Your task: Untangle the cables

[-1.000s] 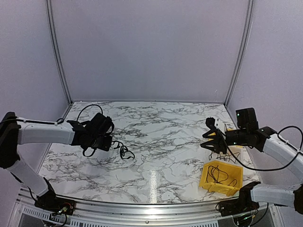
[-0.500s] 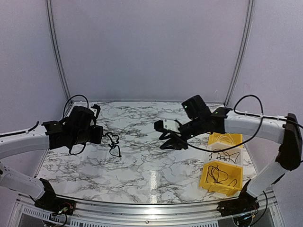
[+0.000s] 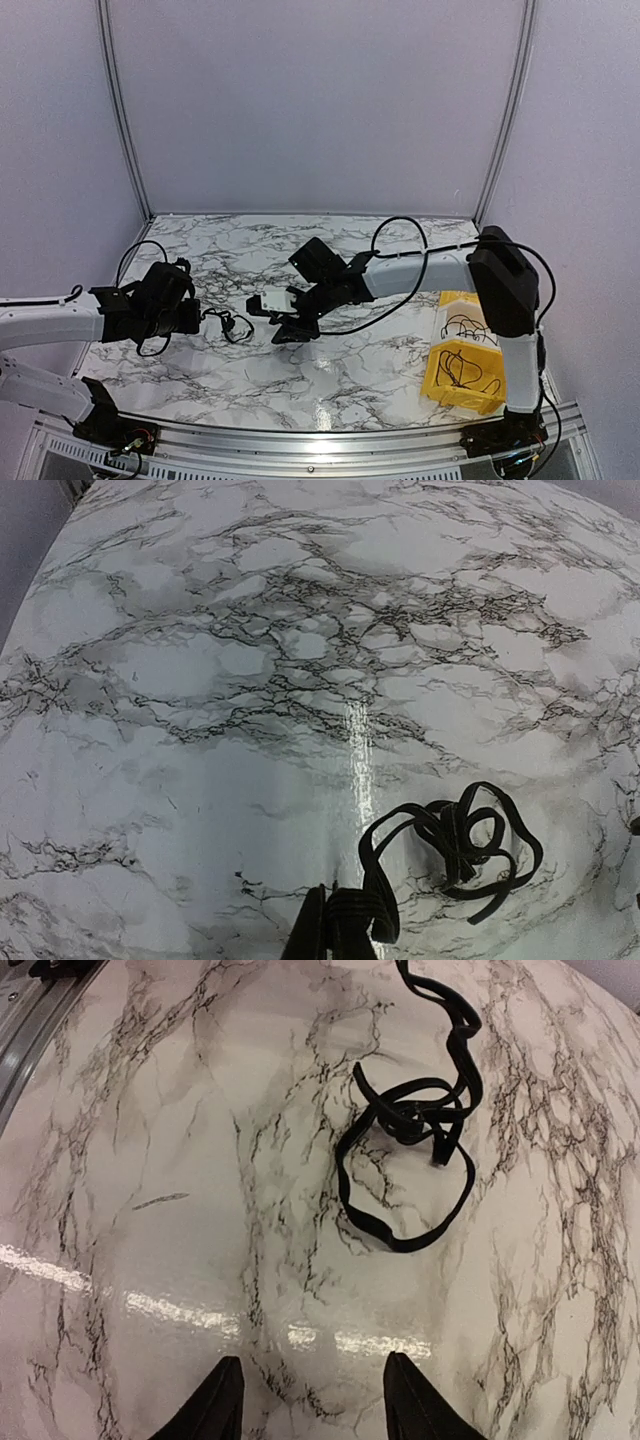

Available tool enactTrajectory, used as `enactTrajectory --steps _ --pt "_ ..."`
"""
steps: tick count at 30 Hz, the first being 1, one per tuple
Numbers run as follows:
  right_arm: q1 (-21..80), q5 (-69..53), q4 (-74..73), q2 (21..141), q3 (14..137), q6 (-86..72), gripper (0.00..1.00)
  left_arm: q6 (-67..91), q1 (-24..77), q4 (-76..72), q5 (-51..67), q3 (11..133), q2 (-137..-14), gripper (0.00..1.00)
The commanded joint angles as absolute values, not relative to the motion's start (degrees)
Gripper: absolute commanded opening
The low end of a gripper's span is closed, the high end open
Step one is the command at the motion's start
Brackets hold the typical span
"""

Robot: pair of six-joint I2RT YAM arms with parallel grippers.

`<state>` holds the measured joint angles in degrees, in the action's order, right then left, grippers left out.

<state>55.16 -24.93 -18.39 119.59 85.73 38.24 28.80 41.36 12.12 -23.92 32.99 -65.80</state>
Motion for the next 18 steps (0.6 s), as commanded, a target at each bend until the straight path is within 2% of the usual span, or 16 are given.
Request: enactTrajectory --steps 1,8,12,14,17,18 --pt "56.09 -24.21 -17.12 125.88 94.85 36.92 0.49 32.16 40.62 7.37 -23.91 29.86 -63.91 0.0" --pt "57.88 -22.23 -15.21 133.97 101.42 37.67 0.51 32.23 39.95 4.6 -22.69 27.72 -64.88 0.0" --pt "58.16 -21.9 -17.48 138.52 108.07 36.18 0.46 31.78 39.36 4.12 -22.68 27.1 -64.94 0.0" --pt "58.25 -21.79 -17.83 139.56 109.58 35.2 0.37 31.7 39.0 3.88 -22.55 26.64 -64.43 0.0" --pt "58.23 -19.64 -17.91 139.14 109.01 34.18 0.11 31.73 38.4 4.25 -22.52 26.19 -62.89 0.0" --pt "58.22 -18.44 -18.53 138.36 108.19 34.34 0.06 31.71 38.14 4.86 -22.89 26.19 -62.13 0.0"
